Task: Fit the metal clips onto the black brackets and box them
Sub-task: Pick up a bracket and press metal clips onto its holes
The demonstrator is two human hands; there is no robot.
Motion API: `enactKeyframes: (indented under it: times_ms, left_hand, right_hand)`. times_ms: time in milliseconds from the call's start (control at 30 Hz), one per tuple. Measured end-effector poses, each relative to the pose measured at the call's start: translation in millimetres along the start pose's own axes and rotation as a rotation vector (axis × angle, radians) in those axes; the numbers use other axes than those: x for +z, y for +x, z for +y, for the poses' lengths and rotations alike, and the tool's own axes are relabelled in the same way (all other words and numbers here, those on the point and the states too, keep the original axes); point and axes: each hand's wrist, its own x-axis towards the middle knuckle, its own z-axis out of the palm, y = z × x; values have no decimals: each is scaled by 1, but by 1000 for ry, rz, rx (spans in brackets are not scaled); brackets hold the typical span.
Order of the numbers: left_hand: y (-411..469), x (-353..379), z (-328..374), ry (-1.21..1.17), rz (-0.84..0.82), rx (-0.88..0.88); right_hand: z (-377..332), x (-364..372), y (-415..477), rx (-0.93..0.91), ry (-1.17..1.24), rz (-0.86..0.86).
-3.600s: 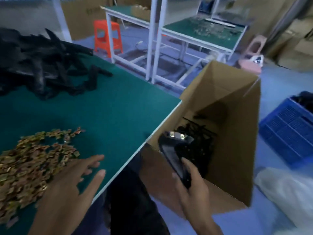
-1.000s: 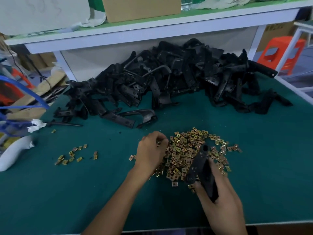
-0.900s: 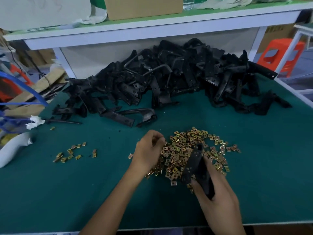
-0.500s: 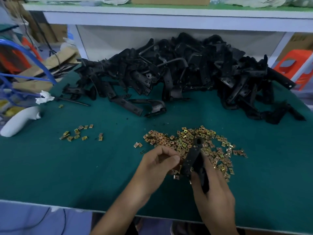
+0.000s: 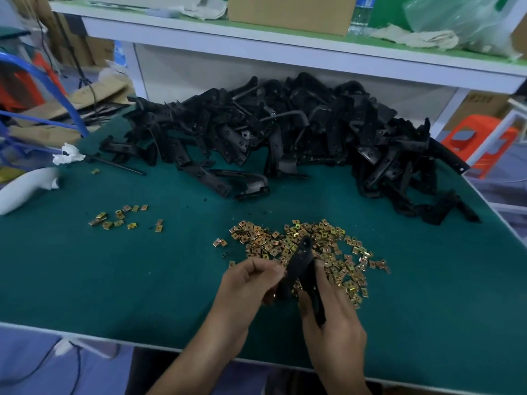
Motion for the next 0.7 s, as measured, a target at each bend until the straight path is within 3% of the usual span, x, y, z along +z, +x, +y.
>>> enactKeyframes:
  times_ms: [433, 700]
  left_hand:
    - [-7, 4, 11, 328, -9, 91]
    - [-26, 14, 5, 795, 45, 279]
  right_hand:
    - [-7, -5, -2, -68, -15, 23]
    - [-11, -9, -4, -16, 17, 15]
